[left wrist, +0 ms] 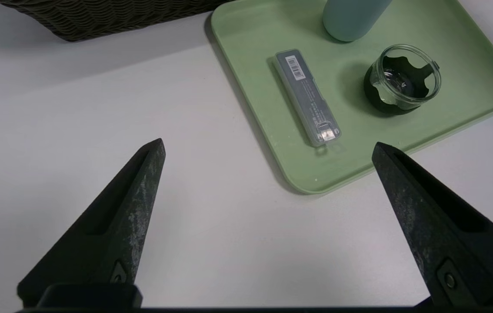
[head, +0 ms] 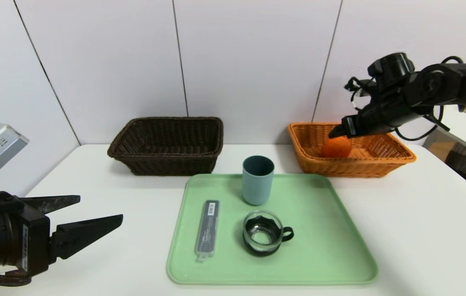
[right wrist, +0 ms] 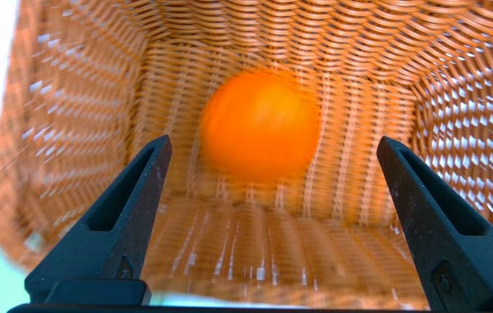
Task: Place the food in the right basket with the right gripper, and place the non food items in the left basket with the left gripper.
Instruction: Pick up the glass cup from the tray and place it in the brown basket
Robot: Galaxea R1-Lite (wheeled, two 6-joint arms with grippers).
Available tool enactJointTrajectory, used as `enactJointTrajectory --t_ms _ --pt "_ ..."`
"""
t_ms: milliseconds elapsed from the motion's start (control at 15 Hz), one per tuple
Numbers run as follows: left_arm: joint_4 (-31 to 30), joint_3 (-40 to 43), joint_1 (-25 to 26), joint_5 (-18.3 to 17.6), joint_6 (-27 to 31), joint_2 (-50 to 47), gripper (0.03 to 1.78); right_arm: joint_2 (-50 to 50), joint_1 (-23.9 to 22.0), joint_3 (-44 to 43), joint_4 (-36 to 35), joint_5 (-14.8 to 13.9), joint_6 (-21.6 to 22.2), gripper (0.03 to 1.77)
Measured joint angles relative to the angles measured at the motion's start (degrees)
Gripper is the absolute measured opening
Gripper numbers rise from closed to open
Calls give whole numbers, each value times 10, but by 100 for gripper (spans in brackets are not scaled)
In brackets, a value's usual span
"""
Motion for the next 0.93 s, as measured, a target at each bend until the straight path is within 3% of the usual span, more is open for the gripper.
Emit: enactJointTrajectory --t_ms 600,933 --pt "-2 -1 0 1 -1 -2 169 -280 1 164 -2 87 4 169" --pt "-1 4 0 1 -1 -11 169 -449 0 313 -8 112 25 169"
